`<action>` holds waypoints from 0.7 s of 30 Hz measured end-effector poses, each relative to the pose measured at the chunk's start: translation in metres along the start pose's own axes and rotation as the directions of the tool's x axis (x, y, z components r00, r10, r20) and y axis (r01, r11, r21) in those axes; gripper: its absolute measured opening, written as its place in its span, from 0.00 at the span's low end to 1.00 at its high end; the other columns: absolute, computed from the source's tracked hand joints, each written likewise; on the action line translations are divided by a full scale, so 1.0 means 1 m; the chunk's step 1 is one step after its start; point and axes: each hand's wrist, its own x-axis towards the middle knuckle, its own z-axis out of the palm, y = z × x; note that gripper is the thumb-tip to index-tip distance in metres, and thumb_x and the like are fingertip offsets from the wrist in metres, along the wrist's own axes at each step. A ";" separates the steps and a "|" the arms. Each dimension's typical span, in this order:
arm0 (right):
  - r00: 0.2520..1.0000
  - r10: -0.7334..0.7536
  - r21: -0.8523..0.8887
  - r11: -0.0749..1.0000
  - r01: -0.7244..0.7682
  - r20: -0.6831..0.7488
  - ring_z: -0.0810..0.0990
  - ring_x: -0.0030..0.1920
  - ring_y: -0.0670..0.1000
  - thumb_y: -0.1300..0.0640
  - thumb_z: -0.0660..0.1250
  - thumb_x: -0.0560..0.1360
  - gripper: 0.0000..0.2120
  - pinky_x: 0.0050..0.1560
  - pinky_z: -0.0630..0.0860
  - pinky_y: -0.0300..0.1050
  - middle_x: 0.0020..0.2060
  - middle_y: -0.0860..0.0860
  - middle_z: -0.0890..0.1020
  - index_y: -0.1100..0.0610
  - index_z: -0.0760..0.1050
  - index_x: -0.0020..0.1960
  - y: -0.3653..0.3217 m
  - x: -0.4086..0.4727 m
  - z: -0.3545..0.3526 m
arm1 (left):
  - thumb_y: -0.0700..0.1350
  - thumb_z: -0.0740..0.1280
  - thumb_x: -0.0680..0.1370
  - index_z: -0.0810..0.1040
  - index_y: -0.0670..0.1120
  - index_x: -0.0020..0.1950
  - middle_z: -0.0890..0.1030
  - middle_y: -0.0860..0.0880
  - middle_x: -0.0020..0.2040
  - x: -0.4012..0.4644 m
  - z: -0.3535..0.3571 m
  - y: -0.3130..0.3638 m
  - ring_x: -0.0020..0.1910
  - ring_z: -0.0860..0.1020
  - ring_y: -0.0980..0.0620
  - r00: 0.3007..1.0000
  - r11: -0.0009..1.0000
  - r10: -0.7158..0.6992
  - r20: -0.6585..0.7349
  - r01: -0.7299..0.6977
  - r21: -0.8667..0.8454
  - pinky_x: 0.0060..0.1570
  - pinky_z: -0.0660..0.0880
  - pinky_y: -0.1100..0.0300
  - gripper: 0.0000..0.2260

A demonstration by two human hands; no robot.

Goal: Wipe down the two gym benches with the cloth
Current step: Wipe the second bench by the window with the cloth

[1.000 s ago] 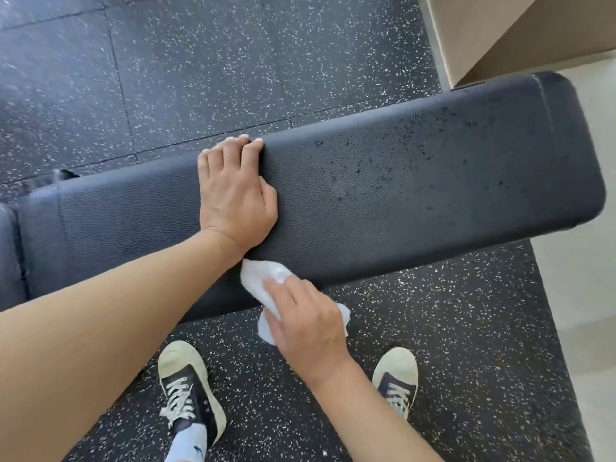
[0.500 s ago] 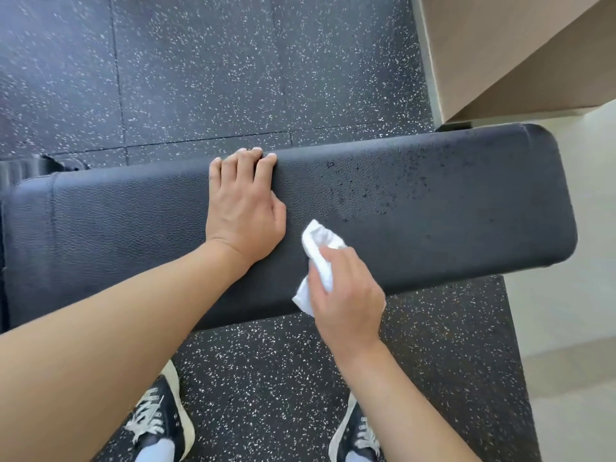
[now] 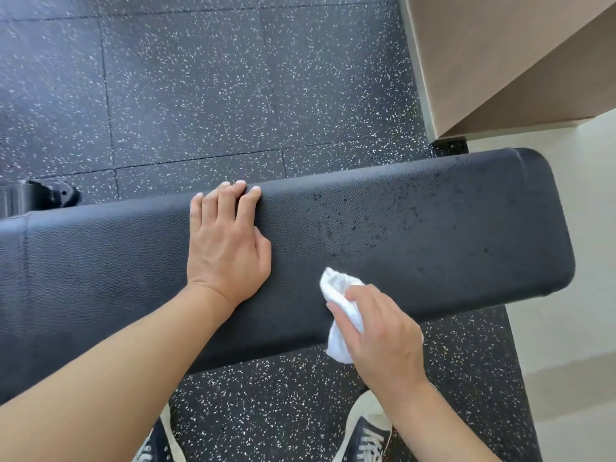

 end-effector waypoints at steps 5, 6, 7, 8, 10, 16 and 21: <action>0.991 -0.045 -0.102 0.994 0.032 -0.128 0.74 0.32 0.52 0.46 0.67 0.82 0.15 0.28 0.71 0.47 0.34 0.48 0.74 0.55 0.77 0.43 -0.012 0.063 0.016 | 0.45 0.60 0.75 0.72 0.41 0.74 0.73 0.39 0.72 0.001 0.005 -0.003 0.74 0.69 0.35 1.000 1.000 -0.001 -0.005 0.001 -0.016 0.77 0.60 0.35 0.27; 0.988 -0.029 -0.087 0.996 0.015 -0.154 0.76 0.33 0.53 0.46 0.68 0.81 0.14 0.29 0.71 0.48 0.35 0.49 0.76 0.55 0.78 0.43 -0.018 0.085 0.021 | 0.45 0.60 0.75 0.72 0.41 0.74 0.73 0.39 0.72 0.001 0.006 -0.004 0.74 0.69 0.35 1.000 1.000 -0.002 -0.007 0.002 -0.015 0.77 0.60 0.35 0.27; 0.985 -0.014 -0.067 0.998 0.003 -0.174 0.78 0.34 0.53 0.47 0.68 0.80 0.13 0.30 0.71 0.48 0.35 0.50 0.77 0.56 0.78 0.44 -0.025 0.110 0.026 | 0.45 0.60 0.75 0.72 0.41 0.74 0.73 0.39 0.72 0.001 0.006 -0.004 0.74 0.69 0.35 1.000 1.000 -0.001 -0.009 0.001 -0.015 0.77 0.60 0.35 0.27; 0.982 -0.003 -0.048 0.999 -0.006 -0.188 0.79 0.35 0.54 0.47 0.69 0.80 0.13 0.30 0.70 0.48 0.36 0.50 0.78 0.56 0.78 0.44 -0.033 0.135 0.031 | 0.46 0.60 0.75 0.72 0.42 0.74 0.73 0.39 0.72 0.001 0.007 -0.005 0.74 0.69 0.35 1.000 1.000 0.000 -0.011 0.000 -0.015 0.77 0.60 0.35 0.27; 0.982 0.020 -0.023 0.999 -0.025 -0.188 0.80 0.36 0.55 0.46 0.70 0.79 0.12 0.30 0.65 0.47 0.37 0.50 0.80 0.55 0.78 0.45 -0.046 0.188 0.042 | 0.46 0.60 0.74 0.72 0.42 0.74 0.73 0.39 0.72 0.002 0.009 -0.005 0.74 0.69 0.35 1.000 1.000 0.006 -0.017 -0.007 -0.016 0.77 0.61 0.34 0.27; 0.973 0.091 -0.102 0.992 -0.070 0.212 0.83 0.49 0.59 0.48 0.64 0.81 0.09 0.41 0.66 0.47 0.48 0.53 0.84 0.53 0.77 0.51 -0.069 0.287 0.087 | 0.46 0.61 0.74 0.72 0.41 0.74 0.73 0.39 0.72 0.002 0.012 -0.008 0.73 0.69 0.34 0.999 0.999 0.021 -0.037 -0.022 -0.024 0.77 0.60 0.35 0.27; 0.990 0.051 -0.066 0.997 -0.043 0.129 0.81 0.46 0.57 0.44 0.63 0.82 0.13 0.40 0.63 0.46 0.46 0.52 0.82 0.54 0.77 0.50 -0.068 0.261 0.073 | 0.45 0.61 0.74 0.73 0.40 0.73 0.73 0.39 0.72 0.002 0.010 -0.008 0.73 0.70 0.34 1.000 1.000 0.019 -0.025 -0.020 -0.024 0.76 0.61 0.34 0.27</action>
